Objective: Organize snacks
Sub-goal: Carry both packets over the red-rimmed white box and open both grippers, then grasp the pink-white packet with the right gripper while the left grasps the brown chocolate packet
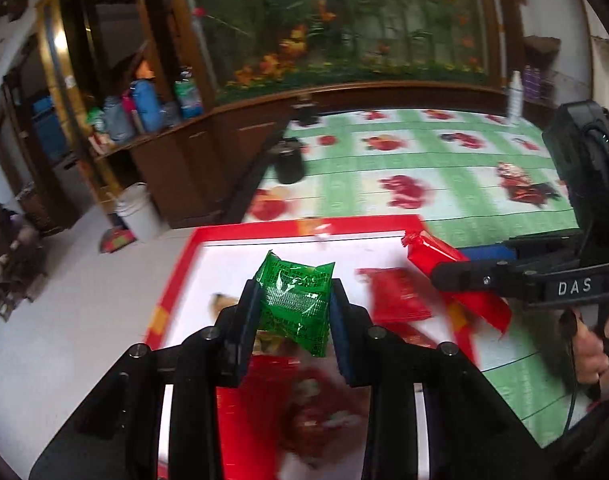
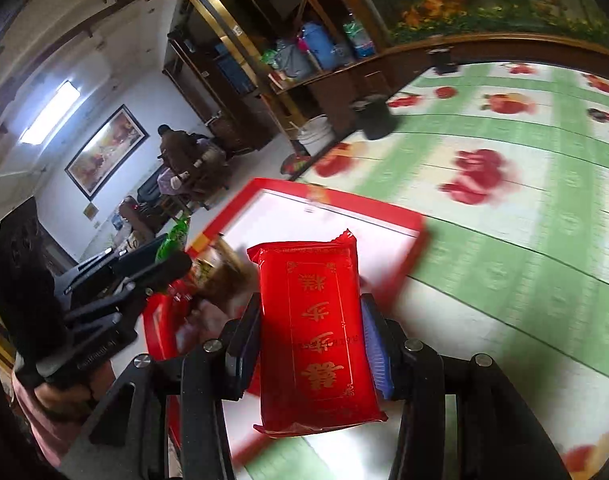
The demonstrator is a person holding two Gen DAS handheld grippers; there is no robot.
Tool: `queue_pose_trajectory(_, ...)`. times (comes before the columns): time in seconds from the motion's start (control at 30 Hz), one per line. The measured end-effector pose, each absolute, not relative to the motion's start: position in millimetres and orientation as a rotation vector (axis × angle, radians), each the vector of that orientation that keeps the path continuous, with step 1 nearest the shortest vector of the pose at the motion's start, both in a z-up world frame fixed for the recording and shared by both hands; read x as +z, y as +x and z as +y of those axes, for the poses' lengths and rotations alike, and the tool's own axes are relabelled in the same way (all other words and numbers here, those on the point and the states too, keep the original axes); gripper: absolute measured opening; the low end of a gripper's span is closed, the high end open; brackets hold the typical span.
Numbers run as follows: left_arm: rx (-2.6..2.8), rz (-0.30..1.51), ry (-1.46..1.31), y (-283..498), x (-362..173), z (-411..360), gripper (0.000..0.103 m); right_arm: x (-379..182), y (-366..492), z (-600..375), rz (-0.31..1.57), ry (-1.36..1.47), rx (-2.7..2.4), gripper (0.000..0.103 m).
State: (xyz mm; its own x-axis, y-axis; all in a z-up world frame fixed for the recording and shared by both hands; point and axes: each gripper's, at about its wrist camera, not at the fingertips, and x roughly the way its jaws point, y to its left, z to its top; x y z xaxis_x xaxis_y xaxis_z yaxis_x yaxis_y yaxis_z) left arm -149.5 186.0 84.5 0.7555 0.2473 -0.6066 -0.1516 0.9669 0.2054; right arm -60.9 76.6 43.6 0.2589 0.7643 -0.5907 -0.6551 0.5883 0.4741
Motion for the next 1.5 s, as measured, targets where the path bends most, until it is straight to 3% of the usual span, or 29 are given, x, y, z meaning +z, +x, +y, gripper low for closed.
queue_pose_trajectory(0.27, 0.296, 0.67, 0.14, -159, 82, 213, 0.031, 38, -70, 123, 0.882, 0.064, 0.962, 0.048)
queue_pose_trajectory(0.73, 0.353, 0.67, 0.16, -158, 83, 216, 0.033, 45, -70, 111, 0.825, 0.08, 0.971, 0.05)
queue_pose_trajectory(0.8, 0.361, 0.675, 0.165, -156, 83, 216, 0.039, 47, -72, 108, 0.818, 0.08, 0.963, 0.05)
queue_pose_trajectory(0.9, 0.395, 0.645, 0.19, -157, 90, 211, 0.066, 49, -71, 100, 0.81, 0.077, 0.949, 0.055)
queue_pose_trajectory(0.97, 0.43, 0.606, 0.213, -159, 98, 206, 0.086, 50, -66, 92, 0.809, 0.09, 0.919, 0.064)
queue_pose_trajectory(1.17, 0.339, 0.55, 0.253, -152, 119, 174, 0.086, 57, -45, 44, 0.782, 0.162, 0.81, 0.065)
queue_pose_trajectory(1.5, 0.035, 0.663, 0.437, -94, 105, 56, 0.085, 75, 2, -110, 0.697, 0.234, 0.423, 0.067)
